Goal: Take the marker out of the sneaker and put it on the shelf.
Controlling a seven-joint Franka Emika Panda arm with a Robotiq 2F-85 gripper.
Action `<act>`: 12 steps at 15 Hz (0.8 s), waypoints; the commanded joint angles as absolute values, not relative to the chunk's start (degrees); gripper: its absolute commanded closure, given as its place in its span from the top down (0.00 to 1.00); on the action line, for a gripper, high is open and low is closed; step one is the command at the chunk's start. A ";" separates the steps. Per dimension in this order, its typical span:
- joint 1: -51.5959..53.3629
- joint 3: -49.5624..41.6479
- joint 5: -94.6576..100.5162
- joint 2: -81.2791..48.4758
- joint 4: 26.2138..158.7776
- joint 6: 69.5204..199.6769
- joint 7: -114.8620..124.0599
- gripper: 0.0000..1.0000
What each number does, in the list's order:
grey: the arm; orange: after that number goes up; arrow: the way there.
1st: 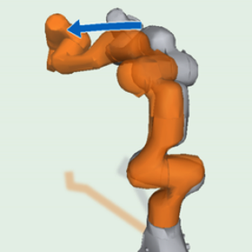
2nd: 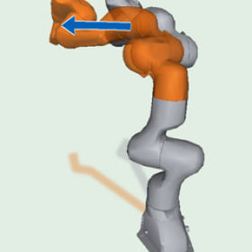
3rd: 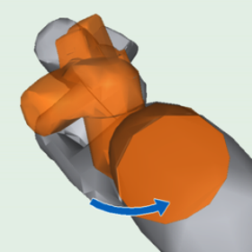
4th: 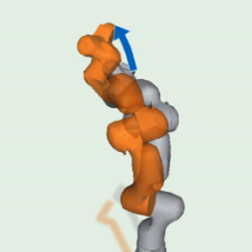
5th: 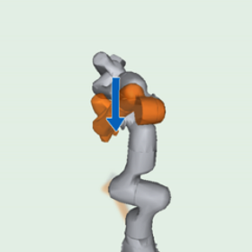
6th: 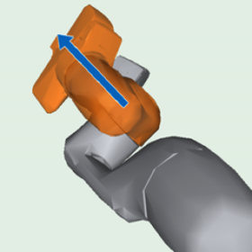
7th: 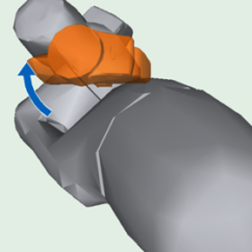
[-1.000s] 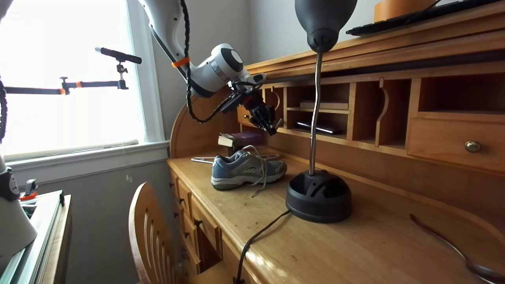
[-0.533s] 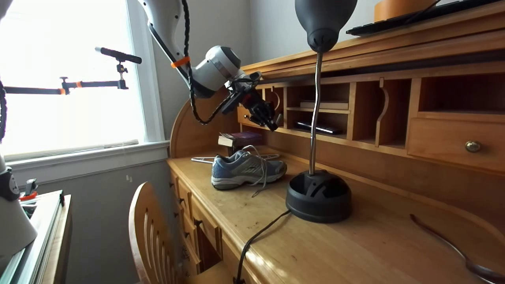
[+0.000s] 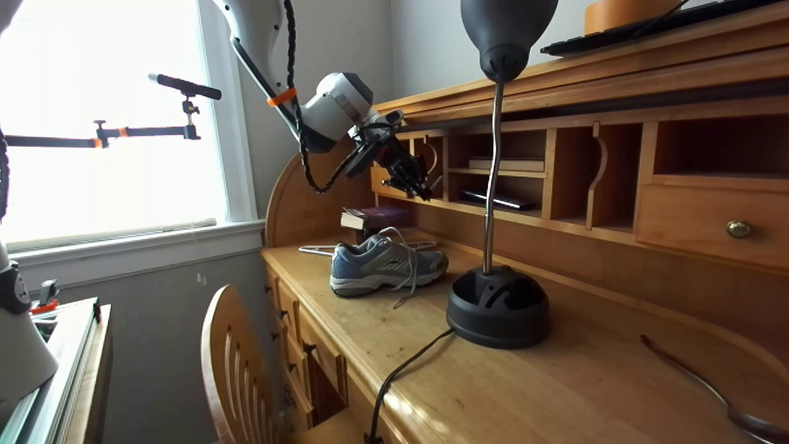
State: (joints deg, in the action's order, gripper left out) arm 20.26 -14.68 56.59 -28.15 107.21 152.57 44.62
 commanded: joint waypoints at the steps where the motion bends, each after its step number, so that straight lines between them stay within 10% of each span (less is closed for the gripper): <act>1: 21.68 -15.75 58.55 -29.02 105.39 152.22 47.74 0.03; 12: 23.61 -17.77 62.95 -30.63 102.71 152.95 52.97 0.03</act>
